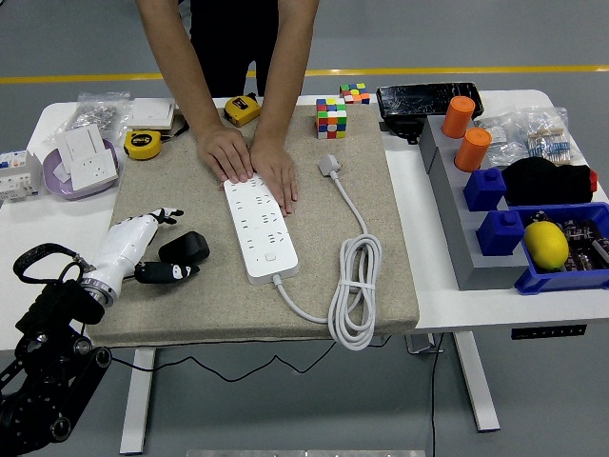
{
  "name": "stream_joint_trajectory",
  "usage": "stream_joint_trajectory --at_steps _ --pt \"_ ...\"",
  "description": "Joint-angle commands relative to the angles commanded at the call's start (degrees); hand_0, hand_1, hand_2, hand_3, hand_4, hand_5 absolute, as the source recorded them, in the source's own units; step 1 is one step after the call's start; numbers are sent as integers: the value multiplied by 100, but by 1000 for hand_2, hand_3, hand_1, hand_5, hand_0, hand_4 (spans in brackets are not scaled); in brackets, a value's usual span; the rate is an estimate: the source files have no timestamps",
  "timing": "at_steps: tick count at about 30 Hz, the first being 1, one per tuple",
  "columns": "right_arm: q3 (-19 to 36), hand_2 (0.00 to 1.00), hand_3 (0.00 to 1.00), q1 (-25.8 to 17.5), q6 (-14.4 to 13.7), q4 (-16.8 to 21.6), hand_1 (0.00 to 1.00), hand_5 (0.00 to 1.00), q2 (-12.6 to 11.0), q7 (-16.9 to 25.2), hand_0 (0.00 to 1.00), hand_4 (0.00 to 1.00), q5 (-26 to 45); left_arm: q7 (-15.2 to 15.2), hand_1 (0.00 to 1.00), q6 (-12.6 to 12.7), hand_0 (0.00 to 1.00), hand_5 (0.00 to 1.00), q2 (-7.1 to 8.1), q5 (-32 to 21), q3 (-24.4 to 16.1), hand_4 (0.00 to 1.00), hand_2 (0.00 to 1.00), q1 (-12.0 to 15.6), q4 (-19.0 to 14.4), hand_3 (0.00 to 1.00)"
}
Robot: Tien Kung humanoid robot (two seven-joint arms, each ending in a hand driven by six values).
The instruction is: Pick up the plug,place it near the board,insert it into the board,press the button
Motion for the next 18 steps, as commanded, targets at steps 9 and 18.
stream_joint_trajectory --at_steps 9,18 --pt "2 807 792 -4 -3 0 867 998 3 3 915 998 6 -31 583 29 625 323 -23 0 -30 998 512 -17 46 539" --pt "4 807 791 -1 -5 0 867 998 0 -5 915 998 -10 -66 573 80 610 333 -31 0 -55 998 517 -41 34 520"
